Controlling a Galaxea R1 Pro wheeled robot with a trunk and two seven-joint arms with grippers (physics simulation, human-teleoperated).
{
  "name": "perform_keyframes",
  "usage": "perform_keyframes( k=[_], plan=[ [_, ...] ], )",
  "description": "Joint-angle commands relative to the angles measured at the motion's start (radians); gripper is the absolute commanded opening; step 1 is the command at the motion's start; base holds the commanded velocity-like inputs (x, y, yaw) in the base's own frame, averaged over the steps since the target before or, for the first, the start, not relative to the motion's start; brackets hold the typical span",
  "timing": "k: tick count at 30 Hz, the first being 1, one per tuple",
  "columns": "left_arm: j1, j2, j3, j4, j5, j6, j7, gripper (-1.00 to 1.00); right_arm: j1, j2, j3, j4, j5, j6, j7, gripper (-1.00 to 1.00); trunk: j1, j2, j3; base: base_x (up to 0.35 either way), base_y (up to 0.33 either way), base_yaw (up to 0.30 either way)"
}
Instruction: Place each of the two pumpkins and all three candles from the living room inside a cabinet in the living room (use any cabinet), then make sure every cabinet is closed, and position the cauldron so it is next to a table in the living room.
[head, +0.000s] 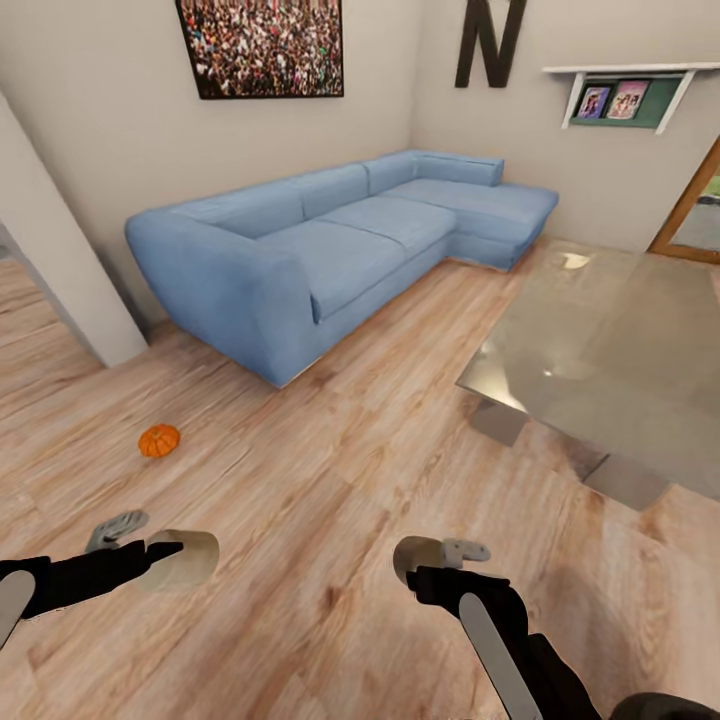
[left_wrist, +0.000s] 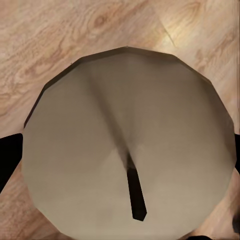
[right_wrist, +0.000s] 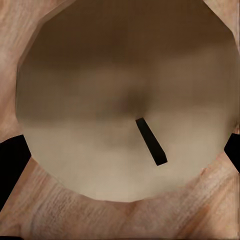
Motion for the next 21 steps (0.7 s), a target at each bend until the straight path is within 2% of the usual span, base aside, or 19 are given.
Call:
perform_keyframes(
  k=[1,21],
  plan=[
    [0.000,0.000,0.002,0.000,-0.004,0.004,-0.010,-1.00,-0.001,0.000,0.001,0.000,-0.010,0.001,-0.010,-1.00,-0.004,0.007,0.003,0.000,0.000,-0.284],
    [0.000,-0.002,-0.001,0.019,-0.010,0.003,-0.006,-1.00,-0.001,0.000,0.002,0.037,-0.011,-0.040,-0.009,-1.00,-0.081,0.147,0.065,0.000,0.000,-0.284]
  ],
)
